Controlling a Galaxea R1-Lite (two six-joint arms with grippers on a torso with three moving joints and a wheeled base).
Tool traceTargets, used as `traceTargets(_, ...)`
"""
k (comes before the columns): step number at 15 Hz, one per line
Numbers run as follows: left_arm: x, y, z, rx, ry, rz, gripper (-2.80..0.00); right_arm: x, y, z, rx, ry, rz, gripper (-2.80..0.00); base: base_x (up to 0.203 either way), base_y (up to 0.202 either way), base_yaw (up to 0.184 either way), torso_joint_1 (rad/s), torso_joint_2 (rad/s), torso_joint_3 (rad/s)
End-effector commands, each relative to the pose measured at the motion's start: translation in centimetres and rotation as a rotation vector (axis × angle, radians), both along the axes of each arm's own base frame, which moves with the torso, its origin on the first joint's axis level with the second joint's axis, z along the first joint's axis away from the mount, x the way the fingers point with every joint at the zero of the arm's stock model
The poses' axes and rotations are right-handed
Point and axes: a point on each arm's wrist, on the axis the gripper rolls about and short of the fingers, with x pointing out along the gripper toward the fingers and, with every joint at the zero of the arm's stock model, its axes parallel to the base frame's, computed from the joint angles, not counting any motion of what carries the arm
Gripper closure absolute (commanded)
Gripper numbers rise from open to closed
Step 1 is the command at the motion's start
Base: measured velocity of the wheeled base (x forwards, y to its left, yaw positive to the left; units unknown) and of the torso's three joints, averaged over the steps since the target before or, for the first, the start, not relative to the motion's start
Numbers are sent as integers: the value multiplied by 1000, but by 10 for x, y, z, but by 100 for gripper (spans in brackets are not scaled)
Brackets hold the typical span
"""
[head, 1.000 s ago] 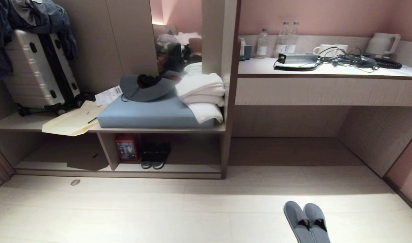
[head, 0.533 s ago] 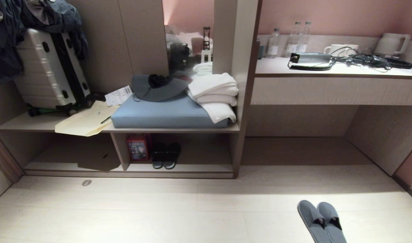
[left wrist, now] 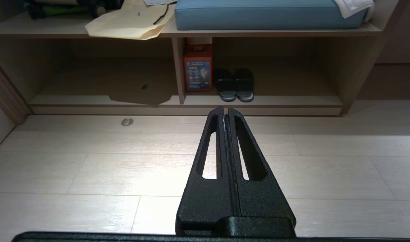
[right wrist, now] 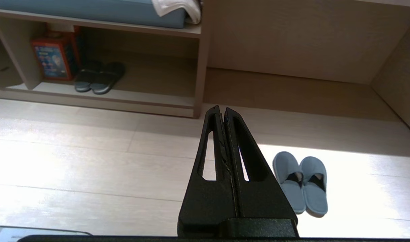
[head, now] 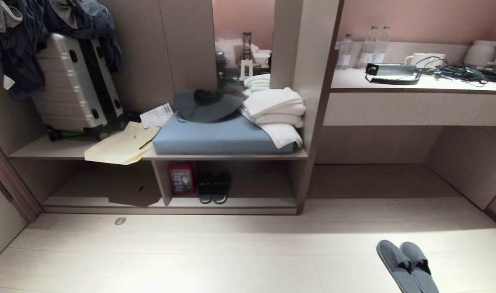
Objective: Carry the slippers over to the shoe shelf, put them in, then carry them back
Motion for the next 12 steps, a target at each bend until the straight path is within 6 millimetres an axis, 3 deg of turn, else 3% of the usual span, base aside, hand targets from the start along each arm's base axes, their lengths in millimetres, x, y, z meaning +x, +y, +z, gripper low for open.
traceTargets(1,0,0,0,0,3,0,0,0,0,0,-1,2,1,0,0,191,0,0,5,-2)
traceTargets(12,0,0,0,0,2,2,0,0,0,0,-1,2,1,0,0,195,-2,1,3,3)
